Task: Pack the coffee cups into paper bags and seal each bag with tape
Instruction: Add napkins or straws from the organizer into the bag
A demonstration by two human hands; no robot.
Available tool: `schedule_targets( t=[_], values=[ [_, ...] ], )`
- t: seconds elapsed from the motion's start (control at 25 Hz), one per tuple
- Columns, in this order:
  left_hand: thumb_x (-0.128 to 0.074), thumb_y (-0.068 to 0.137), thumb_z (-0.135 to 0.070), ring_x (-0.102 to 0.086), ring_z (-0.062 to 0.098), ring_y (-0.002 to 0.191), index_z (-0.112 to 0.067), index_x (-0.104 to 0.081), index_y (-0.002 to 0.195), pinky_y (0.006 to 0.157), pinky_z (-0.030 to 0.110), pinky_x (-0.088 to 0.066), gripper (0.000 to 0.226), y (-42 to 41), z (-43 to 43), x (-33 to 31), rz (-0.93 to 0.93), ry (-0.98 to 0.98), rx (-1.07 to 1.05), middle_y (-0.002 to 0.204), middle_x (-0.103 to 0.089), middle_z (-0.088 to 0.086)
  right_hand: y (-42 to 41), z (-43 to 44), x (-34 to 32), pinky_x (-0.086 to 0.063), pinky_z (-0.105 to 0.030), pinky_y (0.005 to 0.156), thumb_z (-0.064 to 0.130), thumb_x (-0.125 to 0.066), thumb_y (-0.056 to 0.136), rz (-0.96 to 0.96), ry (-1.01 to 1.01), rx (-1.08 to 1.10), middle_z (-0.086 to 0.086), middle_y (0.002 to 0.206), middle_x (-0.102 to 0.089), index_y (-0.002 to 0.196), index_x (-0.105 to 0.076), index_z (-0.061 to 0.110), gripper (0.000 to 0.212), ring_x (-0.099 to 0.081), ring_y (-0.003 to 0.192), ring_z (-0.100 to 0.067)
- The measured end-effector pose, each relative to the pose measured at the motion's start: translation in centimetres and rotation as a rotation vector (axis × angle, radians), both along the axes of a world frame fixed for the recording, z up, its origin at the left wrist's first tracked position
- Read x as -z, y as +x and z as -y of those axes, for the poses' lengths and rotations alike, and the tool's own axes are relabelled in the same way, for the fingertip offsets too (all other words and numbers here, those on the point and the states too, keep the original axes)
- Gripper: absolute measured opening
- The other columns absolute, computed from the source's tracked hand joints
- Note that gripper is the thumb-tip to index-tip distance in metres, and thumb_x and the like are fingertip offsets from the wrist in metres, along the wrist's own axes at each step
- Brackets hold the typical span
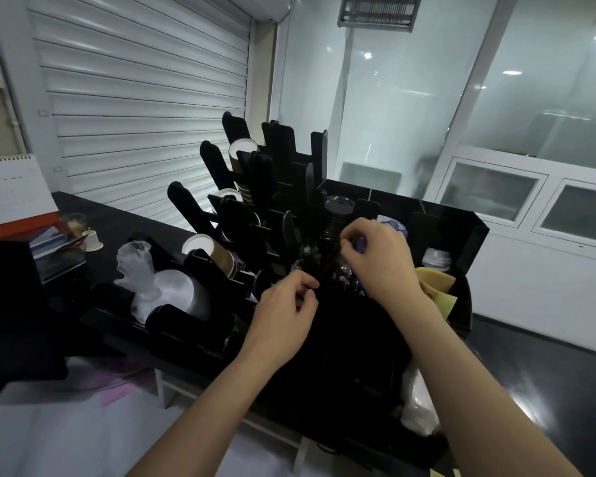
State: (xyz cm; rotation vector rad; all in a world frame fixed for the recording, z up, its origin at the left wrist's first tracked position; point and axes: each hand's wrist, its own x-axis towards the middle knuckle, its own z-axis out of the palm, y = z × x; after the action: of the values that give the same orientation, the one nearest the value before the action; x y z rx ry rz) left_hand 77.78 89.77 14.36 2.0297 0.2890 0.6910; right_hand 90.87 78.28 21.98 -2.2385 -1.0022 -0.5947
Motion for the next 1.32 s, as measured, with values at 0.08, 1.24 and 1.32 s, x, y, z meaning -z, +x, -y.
schedule_targets(
  t=[0.08, 1.24, 1.32],
  values=[
    [-0.055, 0.100, -0.024, -0.061, -0.005, 0.085, -0.031, -0.064, 0.109, 0.067, 0.010, -0.047, 0.015, -0.1, 0.2, -0.8, 0.034, 0.002, -0.007, 0.098, -0.066, -0.014, -0.7, 0.7, -1.3, -0.054, -0.032, 0.081, 0.019, -0.067, 0.090, -0.057, 0.144, 0.013, 0.012, 0.086, -0.066, 0.096, -0.070, 0.024, 0.008, -0.061, 0.081, -0.007],
    [-0.067, 0.096, -0.023, -0.070, 0.003, 0.087, -0.024, -0.076, 0.104, 0.080, 0.015, -0.051, 0.013, -9.3, 5.3, -1.2, 0.186, -0.095, 0.194, 0.086, -0.076, -0.011, -12.2, 8.2, -0.2, -0.060, -0.032, 0.085, 0.015, -0.075, 0.090, -0.643, 0.541, -0.348, -0.004, 0.099, -0.078, 0.113, -0.073, 0.015, 0.023, -0.075, 0.093, -0.016],
    [-0.070, 0.094, -0.021, -0.071, 0.005, 0.088, -0.022, -0.077, 0.102, 0.081, 0.016, -0.053, 0.011, -10.3, 5.4, -0.4, 0.153, -0.111, 0.223, 0.085, -0.076, -0.009, -12.9, 8.2, 1.9, -0.058, -0.033, 0.083, 0.020, -0.073, 0.091, -0.661, 0.489, -0.340, -0.004, 0.099, -0.078, 0.111, -0.075, 0.015, 0.020, -0.073, 0.087, -0.013]
  ],
)
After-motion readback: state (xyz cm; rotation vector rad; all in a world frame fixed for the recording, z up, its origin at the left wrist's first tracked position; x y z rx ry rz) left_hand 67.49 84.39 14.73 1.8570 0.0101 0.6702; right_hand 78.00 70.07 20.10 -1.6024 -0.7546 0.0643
